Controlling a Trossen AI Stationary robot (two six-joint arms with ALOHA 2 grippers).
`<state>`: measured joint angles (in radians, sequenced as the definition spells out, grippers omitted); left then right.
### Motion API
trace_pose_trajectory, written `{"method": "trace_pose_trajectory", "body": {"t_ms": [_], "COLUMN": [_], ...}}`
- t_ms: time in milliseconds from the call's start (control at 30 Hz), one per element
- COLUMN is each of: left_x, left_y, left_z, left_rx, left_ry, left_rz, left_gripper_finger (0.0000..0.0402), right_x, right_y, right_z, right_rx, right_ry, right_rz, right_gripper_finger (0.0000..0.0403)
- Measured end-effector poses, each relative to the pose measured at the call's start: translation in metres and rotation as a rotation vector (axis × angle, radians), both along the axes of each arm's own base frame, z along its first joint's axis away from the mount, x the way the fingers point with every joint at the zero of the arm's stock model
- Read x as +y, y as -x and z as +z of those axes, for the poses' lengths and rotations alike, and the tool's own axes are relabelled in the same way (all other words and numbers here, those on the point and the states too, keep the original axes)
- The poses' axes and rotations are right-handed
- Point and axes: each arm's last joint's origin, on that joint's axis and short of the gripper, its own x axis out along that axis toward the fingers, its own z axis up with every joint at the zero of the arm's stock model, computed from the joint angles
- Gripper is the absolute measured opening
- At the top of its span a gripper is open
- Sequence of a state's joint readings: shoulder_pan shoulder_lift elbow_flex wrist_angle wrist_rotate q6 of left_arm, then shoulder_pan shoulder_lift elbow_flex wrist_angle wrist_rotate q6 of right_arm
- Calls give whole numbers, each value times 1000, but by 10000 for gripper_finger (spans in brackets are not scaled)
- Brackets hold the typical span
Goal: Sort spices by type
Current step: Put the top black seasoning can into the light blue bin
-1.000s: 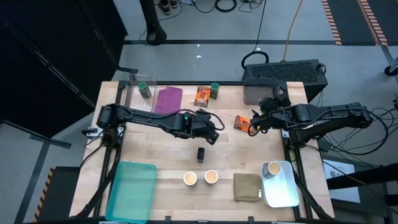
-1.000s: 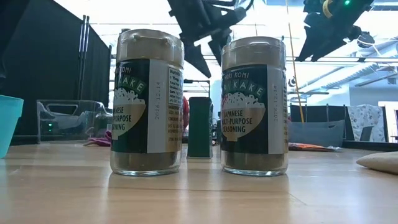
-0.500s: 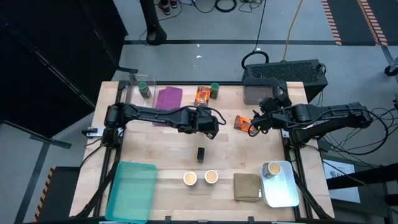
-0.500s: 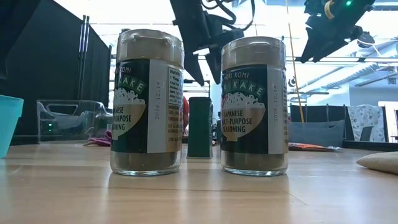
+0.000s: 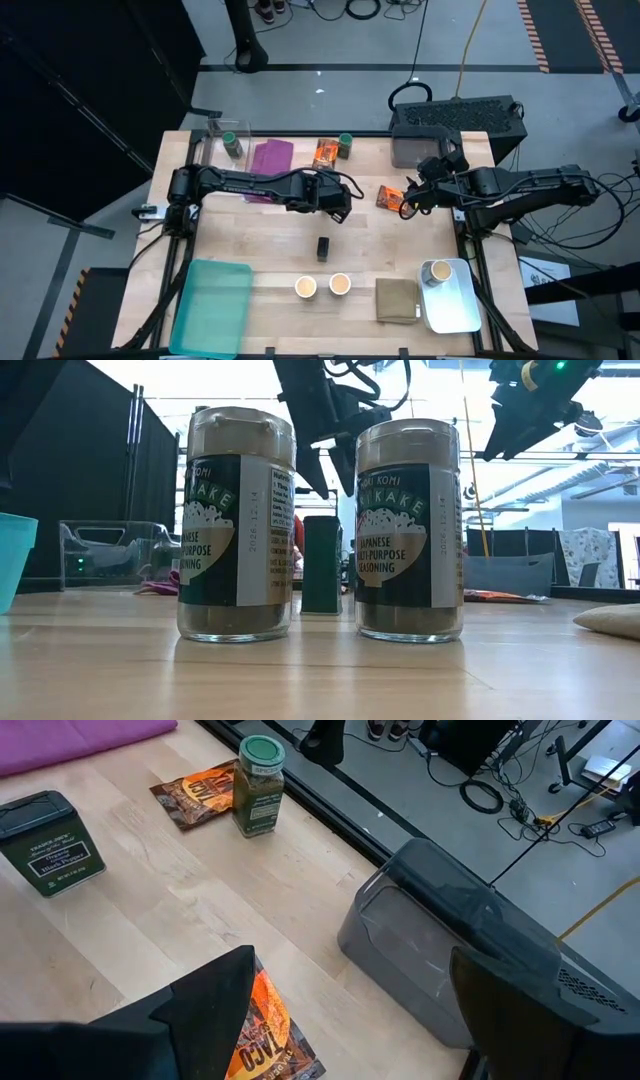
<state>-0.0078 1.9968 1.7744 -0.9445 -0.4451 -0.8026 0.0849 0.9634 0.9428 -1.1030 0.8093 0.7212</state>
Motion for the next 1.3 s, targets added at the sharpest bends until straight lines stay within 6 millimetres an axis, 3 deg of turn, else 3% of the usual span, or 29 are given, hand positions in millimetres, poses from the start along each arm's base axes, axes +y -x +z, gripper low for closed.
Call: {"method": "trace_pose_trajectory", "body": {"t_ms": [233,567,1300], "left_x": [0,1,2], "left_y": [0,-5,-10], "left_z": [0,2,5], "left_rx": [1,-60,-106], "left_ry": [18,-15,-59], "left_rz": [-7,7,1], "left_gripper_finger": [216,281,283], "right_x": [0,0,0], "right_y": [0,0,0], "right_z": [0,0,0], "right_rx": [-2,-3,-3], "right_ry": [0,0,-1], "right_rz": [0,0,0], "right_gripper_finger": [318,318,318]}}
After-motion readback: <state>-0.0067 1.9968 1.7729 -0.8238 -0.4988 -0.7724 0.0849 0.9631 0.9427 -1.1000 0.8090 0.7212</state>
